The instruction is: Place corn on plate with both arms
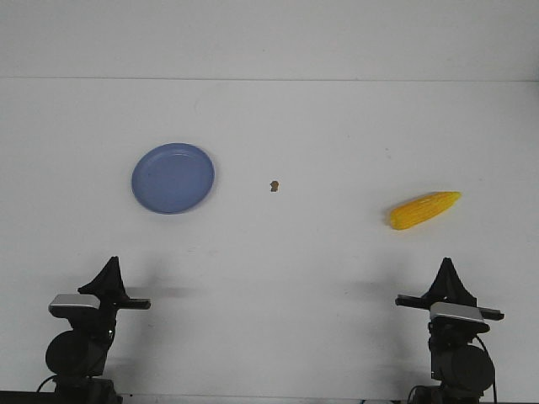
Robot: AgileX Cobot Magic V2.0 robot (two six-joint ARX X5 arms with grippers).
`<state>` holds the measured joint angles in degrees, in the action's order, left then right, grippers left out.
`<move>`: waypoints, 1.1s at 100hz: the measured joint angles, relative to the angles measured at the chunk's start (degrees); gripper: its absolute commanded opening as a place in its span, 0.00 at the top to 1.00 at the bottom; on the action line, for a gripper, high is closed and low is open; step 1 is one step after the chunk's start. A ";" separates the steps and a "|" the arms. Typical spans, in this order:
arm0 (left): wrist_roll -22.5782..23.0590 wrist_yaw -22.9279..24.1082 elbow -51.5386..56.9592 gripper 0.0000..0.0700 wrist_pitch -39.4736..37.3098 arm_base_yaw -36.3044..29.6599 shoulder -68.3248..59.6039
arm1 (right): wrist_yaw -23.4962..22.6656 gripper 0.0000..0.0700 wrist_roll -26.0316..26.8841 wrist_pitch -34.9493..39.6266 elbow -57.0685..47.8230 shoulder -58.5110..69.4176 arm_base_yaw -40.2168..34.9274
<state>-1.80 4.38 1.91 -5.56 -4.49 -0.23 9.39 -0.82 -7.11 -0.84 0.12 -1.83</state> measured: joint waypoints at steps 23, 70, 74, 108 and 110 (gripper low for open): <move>-0.26 0.00 0.13 0.98 0.24 0.00 0.00 | -0.28 0.97 0.22 -0.02 0.00 0.00 0.00; -8.61 0.00 21.20 0.98 12.09 0.00 -14.93 | -3.34 0.97 5.84 19.69 -18.10 5.79 -0.02; -8.87 0.00 24.22 0.98 13.92 0.00 -17.79 | -3.37 0.97 5.84 21.68 -20.61 7.63 -0.02; -5.66 0.00 49.37 0.98 29.11 0.00 -40.92 | -3.37 0.97 6.19 41.86 -41.57 28.22 -0.02; -5.55 0.00 50.21 0.98 29.31 0.00 -41.99 | -3.37 0.97 6.19 42.73 -42.47 29.42 -0.02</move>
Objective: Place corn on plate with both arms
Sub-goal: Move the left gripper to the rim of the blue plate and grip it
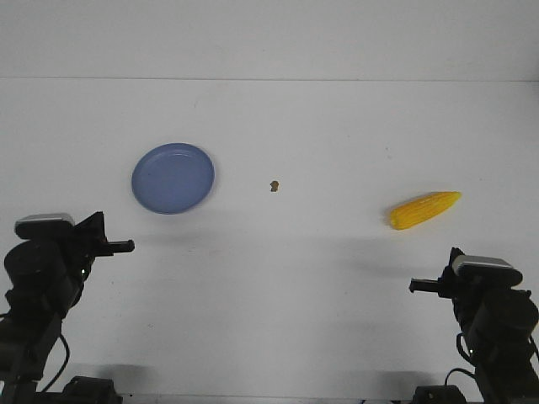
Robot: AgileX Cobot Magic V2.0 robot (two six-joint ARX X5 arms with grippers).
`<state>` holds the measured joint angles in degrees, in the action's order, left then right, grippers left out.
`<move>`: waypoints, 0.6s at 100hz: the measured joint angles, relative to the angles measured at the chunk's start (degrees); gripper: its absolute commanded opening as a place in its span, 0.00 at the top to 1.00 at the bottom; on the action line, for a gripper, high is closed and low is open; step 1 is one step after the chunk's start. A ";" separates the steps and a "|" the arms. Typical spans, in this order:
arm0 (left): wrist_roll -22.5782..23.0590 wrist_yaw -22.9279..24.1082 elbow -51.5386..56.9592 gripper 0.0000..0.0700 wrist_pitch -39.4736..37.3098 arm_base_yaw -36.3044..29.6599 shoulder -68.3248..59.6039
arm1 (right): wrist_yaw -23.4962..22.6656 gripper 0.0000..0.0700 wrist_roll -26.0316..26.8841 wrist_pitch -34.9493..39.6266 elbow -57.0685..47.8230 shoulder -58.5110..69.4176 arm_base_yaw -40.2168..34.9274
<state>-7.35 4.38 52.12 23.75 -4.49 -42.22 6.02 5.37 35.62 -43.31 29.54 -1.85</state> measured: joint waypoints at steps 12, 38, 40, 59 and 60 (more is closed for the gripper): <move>0.44 0.00 2.49 0.98 0.74 -0.02 -5.22 | 0.00 0.97 0.04 3.30 -3.89 6.47 0.00; 0.50 0.00 2.51 0.98 2.58 -0.02 -10.25 | -0.02 0.97 0.04 3.98 -4.94 13.77 0.00; 0.50 -0.02 2.51 0.98 2.58 -0.02 -10.29 | 0.00 0.97 0.04 3.98 -4.94 13.84 0.00; 0.37 0.00 2.51 0.55 2.36 -0.02 -10.25 | 0.00 0.43 0.02 3.98 -4.94 13.77 0.00; 0.37 -0.02 2.51 0.52 2.36 -0.02 -10.25 | 0.00 0.39 0.02 3.98 -4.94 13.77 0.00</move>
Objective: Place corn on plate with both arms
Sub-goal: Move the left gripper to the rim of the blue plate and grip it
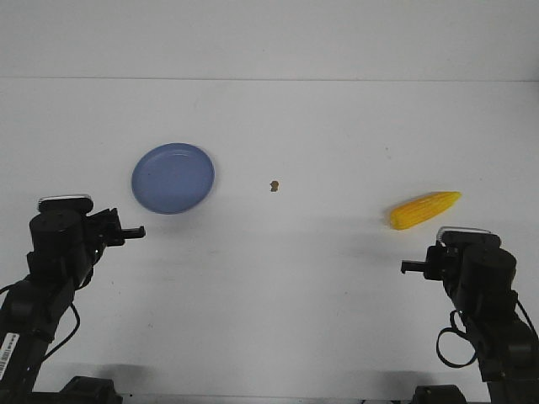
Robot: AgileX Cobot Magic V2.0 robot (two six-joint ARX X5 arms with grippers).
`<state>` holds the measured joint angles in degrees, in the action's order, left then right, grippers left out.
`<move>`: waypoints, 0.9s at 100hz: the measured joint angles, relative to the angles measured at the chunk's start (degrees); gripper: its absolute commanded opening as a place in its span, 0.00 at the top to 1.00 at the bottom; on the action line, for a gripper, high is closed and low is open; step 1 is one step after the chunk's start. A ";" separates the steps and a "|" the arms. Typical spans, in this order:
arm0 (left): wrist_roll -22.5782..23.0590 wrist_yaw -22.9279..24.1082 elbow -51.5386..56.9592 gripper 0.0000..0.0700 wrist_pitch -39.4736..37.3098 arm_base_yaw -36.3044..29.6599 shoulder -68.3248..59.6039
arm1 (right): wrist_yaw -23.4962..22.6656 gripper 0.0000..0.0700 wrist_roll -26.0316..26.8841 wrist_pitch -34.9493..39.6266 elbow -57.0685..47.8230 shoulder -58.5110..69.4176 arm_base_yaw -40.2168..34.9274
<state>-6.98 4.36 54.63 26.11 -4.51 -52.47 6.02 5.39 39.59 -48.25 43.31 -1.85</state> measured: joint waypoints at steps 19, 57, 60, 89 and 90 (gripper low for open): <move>0.00 0.02 0.00 0.33 0.00 0.00 0.00 | 0.00 0.32 0.04 0.15 0.00 0.00 0.00; -1.86 -0.28 3.52 0.26 -2.56 2.73 -10.01 | 0.00 0.32 0.04 -0.28 0.00 0.00 0.00; -2.08 -0.74 4.85 0.26 -2.36 3.32 -12.57 | 0.00 0.32 0.04 -0.44 0.00 0.00 0.00; -2.82 -1.68 21.51 0.26 -1.44 6.80 -37.66 | 0.00 0.32 0.04 -1.44 0.00 0.00 0.00; -2.82 -1.70 22.01 0.26 -1.38 6.88 -38.42 | 0.00 0.32 0.04 -1.44 0.00 0.00 0.00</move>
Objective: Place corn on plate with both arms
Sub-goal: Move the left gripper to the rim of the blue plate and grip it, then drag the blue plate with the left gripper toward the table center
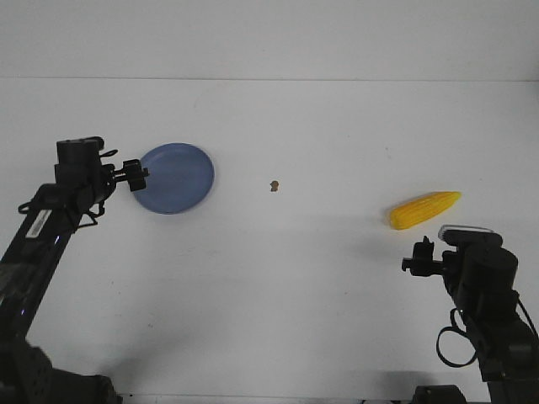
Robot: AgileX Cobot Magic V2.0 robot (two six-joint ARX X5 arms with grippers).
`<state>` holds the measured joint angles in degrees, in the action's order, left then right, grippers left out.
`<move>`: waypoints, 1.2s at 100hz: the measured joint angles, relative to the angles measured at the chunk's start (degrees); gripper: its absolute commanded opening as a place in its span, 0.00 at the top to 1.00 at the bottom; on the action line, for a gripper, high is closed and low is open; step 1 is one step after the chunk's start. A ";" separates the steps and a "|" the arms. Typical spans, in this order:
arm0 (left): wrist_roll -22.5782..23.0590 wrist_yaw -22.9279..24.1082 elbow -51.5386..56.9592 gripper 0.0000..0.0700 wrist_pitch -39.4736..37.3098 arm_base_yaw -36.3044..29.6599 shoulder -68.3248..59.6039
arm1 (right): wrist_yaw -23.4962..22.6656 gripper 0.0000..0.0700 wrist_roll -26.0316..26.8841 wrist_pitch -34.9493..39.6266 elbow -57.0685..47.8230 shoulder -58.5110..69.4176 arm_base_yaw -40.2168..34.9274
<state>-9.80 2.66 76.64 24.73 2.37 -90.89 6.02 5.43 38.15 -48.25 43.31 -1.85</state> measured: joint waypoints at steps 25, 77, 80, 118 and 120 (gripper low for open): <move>0.00 0.00 8.50 0.26 2.75 0.98 -15.06 | 0.00 0.32 0.00 0.04 0.00 0.00 0.00; 0.00 0.00 8.66 0.54 2.51 0.98 -20.63 | 0.00 0.32 0.00 0.07 0.00 0.00 0.00; 0.00 0.00 8.66 0.58 2.56 0.98 -20.63 | 0.00 0.32 0.00 0.09 0.00 0.00 0.00; -0.28 -4.57 9.35 0.99 3.32 1.44 -21.09 | 0.00 0.32 0.00 0.09 0.00 0.00 0.00; -0.28 -5.25 9.35 0.99 3.41 1.51 -21.09 | 0.00 0.32 0.00 0.09 0.00 0.00 0.00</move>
<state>-10.09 -2.59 86.00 28.14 3.88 -111.98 6.02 5.43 38.24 -48.25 43.31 -1.85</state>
